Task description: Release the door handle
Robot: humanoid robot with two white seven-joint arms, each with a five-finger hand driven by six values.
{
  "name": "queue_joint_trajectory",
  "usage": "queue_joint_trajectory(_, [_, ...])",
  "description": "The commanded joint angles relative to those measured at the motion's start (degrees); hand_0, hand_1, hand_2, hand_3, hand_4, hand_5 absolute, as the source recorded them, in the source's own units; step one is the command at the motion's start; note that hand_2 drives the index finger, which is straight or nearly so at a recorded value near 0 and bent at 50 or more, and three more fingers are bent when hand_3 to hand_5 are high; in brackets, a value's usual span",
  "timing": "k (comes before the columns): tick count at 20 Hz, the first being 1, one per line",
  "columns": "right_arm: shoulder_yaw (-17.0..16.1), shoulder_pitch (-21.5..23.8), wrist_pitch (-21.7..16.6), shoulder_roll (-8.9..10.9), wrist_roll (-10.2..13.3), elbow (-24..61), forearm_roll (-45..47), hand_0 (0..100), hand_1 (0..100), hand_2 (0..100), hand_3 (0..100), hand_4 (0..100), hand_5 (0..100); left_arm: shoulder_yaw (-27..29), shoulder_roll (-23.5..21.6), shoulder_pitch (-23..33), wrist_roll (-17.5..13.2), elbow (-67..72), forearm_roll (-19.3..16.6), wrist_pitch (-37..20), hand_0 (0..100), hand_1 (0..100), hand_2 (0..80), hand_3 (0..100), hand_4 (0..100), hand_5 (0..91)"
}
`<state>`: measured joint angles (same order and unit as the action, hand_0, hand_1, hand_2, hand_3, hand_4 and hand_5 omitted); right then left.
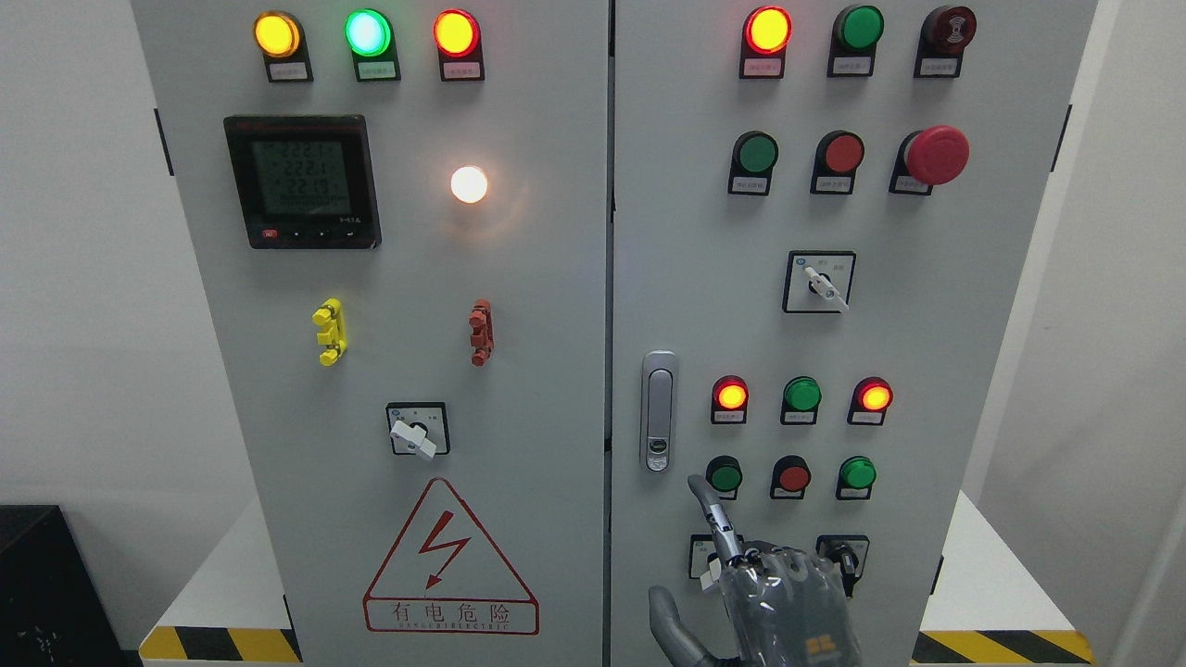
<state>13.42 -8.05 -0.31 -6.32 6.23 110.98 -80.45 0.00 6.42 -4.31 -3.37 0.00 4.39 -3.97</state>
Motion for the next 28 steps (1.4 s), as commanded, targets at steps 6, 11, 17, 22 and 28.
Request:
queue_joint_trajectory(6, [4.68,-6.27,3.12,-0.1,-0.25,-9.64,-4.8,46,31,2,100,100,97,-1.23,0.0,0.0,0.03,-1.14,0.0,0.02,0,0,2.2,9,1,0.0])
queue_joint_trajectory(11, [4.69,-6.18,3.39,-0.1,-1.13,-10.0,-4.8,46,31,2,100,100,97,-1.23,0.0,0.0,0.03,-1.14,0.0,0.02,0,0,2.2,9,1,0.0])
queue_joint_trajectory(17, [4.51,-7.5,5.05,-0.1,-1.3,-10.35,-4.8,46,31,2,100,100,97,-1.23,0.0,0.0,0.03,-1.14,0.0,0.02,0,0,2.2,9,1,0.0])
queue_joint_trajectory(22, [4.25,-8.29,6.02,-0.1,-1.39,-10.7,-4.8,46,31,2,100,100,97,-1.23,0.0,0.0,0.03,-1.14,0.0,0.02,0,0,2.2,9,1,0.0])
queue_joint_trajectory(28, [4.42,-8.47,6.02,-0.1,-1.48,-10.88,-4.8,46,31,3,100,100,97,-1.23,0.0,0.0,0.03,-1.14,0.0,0.02,0,0,2.2,9,1,0.0])
